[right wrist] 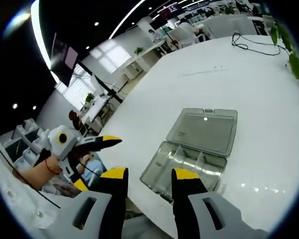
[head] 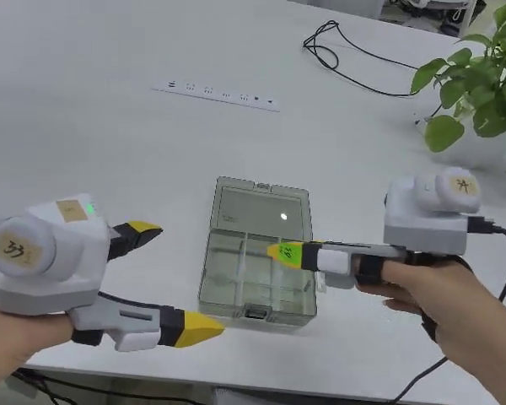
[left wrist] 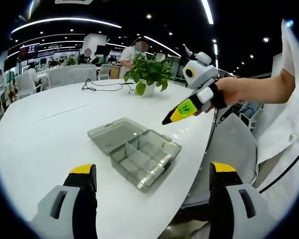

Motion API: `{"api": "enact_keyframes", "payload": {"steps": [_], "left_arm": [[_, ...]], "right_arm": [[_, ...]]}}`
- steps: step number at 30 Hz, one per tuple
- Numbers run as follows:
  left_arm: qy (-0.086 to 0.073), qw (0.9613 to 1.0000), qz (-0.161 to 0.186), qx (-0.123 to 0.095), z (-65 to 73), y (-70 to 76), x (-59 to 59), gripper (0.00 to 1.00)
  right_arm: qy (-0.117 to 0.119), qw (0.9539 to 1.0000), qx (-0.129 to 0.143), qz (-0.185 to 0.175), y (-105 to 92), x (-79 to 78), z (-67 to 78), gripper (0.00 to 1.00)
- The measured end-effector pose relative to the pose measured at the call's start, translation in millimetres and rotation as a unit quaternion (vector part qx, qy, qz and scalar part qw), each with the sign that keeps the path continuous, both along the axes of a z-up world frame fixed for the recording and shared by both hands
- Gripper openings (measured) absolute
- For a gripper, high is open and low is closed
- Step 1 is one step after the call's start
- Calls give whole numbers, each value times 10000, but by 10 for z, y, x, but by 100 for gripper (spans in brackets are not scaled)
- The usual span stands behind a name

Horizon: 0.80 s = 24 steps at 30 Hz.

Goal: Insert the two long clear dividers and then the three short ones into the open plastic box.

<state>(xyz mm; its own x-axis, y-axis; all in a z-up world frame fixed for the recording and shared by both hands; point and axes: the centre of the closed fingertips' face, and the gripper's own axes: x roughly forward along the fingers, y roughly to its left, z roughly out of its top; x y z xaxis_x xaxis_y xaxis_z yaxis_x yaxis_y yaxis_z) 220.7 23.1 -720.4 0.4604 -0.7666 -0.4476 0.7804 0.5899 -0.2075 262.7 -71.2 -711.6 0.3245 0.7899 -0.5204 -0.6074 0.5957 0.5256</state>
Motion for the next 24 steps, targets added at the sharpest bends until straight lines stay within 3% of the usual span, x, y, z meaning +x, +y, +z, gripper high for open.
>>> {"api": "enact_keyframes", "payload": {"steps": [2,4,6,9,11,13,16,20,23,24], "left_arm": [[-7,10000,5,7,1,10,3,96],[-3,10000,6,-5,3,20,7,96],[-7,10000,-3,-10,4,25,10,96],[-1,10000,-46,-15,-4,26,7,96],[12,10000,-61,-18,-14,31,9,96],[30,10000,-80,-22,-23,33,9,96],[45,9999,-131,-10,-40,37,16,96],[83,9999,-129,-26,-59,48,42,97],[77,9998,-159,-49,-54,45,49,98],[78,9998,-186,-39,-62,46,49,99]], "right_arm": [[-57,9995,-234,211,-75,-47,-28,40],[-392,9977,-391,395,-143,-38,-8,43],[-443,9961,-521,560,-208,-74,-18,47],[-735,9898,-826,896,-321,-105,-59,51],[-839,9861,-961,1066,-380,-129,-93,52],[-820,9854,-988,1122,-415,-146,-109,54],[-922,9783,-1221,1394,-522,-159,-174,58],[-931,9734,-1396,1563,-633,-150,-228,62],[-1032,9651,-1590,1807,-722,-143,-284,65],[-1060,9602,-1729,1922,-772,-139,-325,67]]}}
